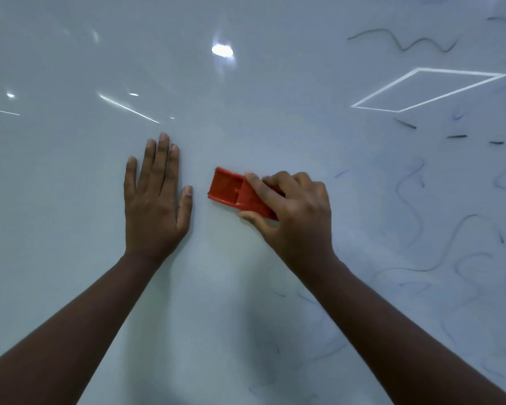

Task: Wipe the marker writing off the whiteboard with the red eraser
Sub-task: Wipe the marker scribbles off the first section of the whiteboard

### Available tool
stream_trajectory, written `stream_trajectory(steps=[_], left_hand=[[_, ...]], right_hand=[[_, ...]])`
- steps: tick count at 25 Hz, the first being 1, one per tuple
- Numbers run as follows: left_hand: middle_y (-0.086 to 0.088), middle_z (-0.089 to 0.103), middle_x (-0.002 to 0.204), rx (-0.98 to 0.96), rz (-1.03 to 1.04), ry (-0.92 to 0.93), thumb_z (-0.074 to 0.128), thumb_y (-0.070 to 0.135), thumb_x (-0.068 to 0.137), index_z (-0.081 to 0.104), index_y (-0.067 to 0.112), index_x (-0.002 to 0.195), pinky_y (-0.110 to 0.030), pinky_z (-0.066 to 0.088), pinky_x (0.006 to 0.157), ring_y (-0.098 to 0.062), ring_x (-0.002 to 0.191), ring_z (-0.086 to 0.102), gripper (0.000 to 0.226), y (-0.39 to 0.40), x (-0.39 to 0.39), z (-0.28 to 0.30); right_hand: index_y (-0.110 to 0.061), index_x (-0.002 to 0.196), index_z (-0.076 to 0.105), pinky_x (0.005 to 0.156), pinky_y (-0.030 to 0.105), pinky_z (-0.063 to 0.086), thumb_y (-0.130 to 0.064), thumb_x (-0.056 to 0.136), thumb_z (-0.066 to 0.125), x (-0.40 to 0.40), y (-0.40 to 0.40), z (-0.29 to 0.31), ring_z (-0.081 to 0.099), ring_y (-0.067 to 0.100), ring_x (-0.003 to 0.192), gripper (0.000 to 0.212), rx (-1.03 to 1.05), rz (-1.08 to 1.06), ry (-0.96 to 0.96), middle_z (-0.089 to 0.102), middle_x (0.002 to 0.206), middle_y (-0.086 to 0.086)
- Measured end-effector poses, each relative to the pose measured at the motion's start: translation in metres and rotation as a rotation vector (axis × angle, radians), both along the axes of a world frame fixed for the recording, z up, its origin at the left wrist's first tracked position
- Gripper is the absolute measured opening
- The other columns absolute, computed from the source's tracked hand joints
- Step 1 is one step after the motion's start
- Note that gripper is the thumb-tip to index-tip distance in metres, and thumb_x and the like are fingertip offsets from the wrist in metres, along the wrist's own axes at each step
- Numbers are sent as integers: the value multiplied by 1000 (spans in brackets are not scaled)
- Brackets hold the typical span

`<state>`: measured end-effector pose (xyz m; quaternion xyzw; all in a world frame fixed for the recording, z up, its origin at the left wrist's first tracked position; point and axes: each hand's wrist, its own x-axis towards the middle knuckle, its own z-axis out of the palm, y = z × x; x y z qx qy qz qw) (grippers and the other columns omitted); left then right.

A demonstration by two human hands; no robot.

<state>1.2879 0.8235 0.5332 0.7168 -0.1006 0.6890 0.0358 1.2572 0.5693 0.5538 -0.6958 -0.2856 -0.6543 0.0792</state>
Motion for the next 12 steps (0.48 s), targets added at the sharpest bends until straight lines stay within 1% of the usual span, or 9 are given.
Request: stream_trajectory(steps=[2,3,8,10,12], left_hand=[[-18,17,176,0,0,1,41,27,110,23,1,166,-58,13,132,-32,164,14,65,1,-1,-6],[-18,18,175,0,0,0,40,28,110,23,0,166,-58,13,132,-33,164,14,64,1,0,-10],[-20,19,175,-14,9,18,37,30,112,23,0,166,-58,13,132,-35,163,16,63,1,0,-29],[-20,18,175,-42,16,35,36,30,113,23,-1,166,-58,11,132,-35,163,16,62,-1,-1,-40],[-20,18,175,-49,14,43,36,29,113,22,-1,166,-57,10,132,-35,163,15,62,-5,-1,-47]], right_hand=[[-24,130,73,72,40,45,-54,77,81,-1,-13,9,63,27,90,61,23,-20,-6,70,103,-2],[-25,130,73,73,40,45,-54,77,81,0,-22,13,63,27,91,61,70,-30,-7,70,103,-2],[-26,132,71,76,48,51,-58,80,80,-1,-67,5,59,25,89,62,419,-7,60,68,101,0],[-23,131,72,78,48,51,-54,78,83,-2,-58,-1,59,25,89,63,509,31,97,68,101,2],[-23,130,73,78,46,49,-52,75,84,-5,-35,-9,60,29,90,63,509,32,129,68,101,3]])
